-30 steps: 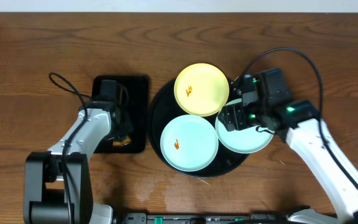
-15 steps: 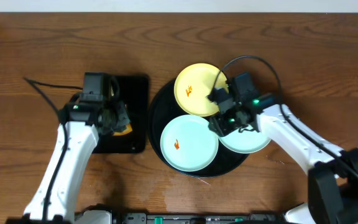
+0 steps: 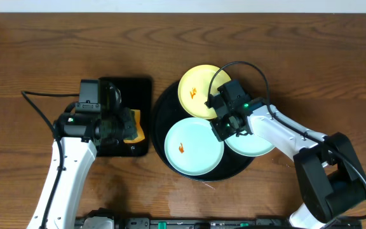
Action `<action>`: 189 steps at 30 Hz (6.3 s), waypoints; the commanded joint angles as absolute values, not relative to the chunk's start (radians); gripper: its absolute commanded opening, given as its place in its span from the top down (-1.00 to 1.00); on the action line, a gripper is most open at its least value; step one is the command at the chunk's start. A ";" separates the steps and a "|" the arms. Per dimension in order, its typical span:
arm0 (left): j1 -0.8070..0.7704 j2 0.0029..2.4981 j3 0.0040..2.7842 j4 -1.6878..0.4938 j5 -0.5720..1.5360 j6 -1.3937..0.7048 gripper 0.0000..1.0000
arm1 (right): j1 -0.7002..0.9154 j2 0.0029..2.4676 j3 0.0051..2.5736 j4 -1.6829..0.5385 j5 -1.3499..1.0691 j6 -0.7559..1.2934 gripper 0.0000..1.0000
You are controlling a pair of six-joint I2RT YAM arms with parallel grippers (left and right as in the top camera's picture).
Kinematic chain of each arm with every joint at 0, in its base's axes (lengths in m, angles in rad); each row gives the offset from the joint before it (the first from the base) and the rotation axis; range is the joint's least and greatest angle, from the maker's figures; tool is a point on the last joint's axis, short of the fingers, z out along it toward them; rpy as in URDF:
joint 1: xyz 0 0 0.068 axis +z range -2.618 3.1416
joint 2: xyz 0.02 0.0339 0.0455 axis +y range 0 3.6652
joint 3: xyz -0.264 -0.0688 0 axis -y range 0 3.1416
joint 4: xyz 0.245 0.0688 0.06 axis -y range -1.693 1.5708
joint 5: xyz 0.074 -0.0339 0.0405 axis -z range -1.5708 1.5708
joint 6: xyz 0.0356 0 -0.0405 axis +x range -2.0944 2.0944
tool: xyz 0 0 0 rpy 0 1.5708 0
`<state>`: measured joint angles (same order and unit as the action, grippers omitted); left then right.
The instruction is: Clean dirty plates on tray and stack at the side
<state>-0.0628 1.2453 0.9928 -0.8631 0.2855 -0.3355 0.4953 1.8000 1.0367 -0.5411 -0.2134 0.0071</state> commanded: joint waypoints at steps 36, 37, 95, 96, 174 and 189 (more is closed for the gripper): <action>-0.568 1.818 1.012 -0.364 0.365 -0.718 0.85 | 0.507 1.820 1.059 -0.553 -0.057 0.178 0.98; -0.568 1.836 1.012 -0.364 0.345 -0.728 0.85 | 0.507 1.820 1.059 -0.554 -0.057 0.178 0.98; -0.056 1.646 1.098 -0.774 0.025 -0.252 0.85 | 0.506 1.820 1.059 -0.602 -0.167 0.013 0.98; -0.055 1.646 1.097 -0.771 0.020 -0.236 0.85 | 0.506 1.820 1.059 -0.609 -0.167 0.013 0.98; -0.355 1.800 1.028 -0.674 0.440 -0.266 0.78 | 0.332 1.760 1.119 -0.716 -0.378 0.156 0.52; -0.355 1.800 1.028 -0.648 0.434 -0.267 0.78 | 0.321 1.884 1.110 -0.717 -0.464 -0.039 0.50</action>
<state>-0.3527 1.7935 1.0359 -0.6495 0.4240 -0.2630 0.3256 1.8359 1.1172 -0.7174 -0.3801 0.0483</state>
